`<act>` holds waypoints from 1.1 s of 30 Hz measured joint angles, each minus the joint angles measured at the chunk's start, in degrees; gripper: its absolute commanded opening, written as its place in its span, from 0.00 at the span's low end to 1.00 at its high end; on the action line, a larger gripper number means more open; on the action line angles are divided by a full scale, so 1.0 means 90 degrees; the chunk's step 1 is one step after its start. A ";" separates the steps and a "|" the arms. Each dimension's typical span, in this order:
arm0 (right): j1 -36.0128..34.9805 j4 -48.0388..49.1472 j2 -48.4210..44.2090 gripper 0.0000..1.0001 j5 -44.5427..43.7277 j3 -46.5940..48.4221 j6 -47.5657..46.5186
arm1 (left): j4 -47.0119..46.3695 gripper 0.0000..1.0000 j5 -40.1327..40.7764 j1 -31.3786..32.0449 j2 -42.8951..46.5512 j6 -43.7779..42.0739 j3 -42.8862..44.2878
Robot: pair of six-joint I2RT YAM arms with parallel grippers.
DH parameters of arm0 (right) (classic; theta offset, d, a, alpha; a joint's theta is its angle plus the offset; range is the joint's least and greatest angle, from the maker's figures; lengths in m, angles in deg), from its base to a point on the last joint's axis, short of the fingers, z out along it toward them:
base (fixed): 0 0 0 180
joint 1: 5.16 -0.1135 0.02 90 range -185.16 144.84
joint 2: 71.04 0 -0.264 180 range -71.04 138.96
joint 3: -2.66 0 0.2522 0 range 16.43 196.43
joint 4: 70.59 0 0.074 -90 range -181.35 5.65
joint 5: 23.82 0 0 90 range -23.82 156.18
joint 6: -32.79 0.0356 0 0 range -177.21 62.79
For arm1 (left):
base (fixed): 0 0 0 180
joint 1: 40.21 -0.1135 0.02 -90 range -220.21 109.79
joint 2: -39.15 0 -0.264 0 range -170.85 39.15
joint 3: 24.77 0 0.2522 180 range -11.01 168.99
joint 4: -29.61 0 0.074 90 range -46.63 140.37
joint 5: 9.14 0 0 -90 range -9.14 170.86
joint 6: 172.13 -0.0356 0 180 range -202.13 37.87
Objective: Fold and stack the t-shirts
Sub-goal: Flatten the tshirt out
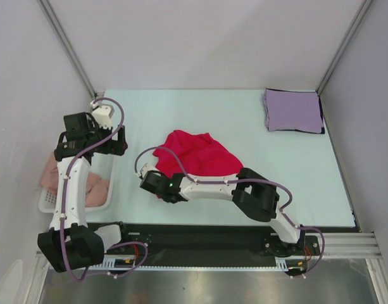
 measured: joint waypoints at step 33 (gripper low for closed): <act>0.7252 -0.0041 -0.6875 0.00 0.1770 -0.3874 0.0806 | -0.0935 0.82 0.0801 0.4869 -0.3555 -0.0522 0.0233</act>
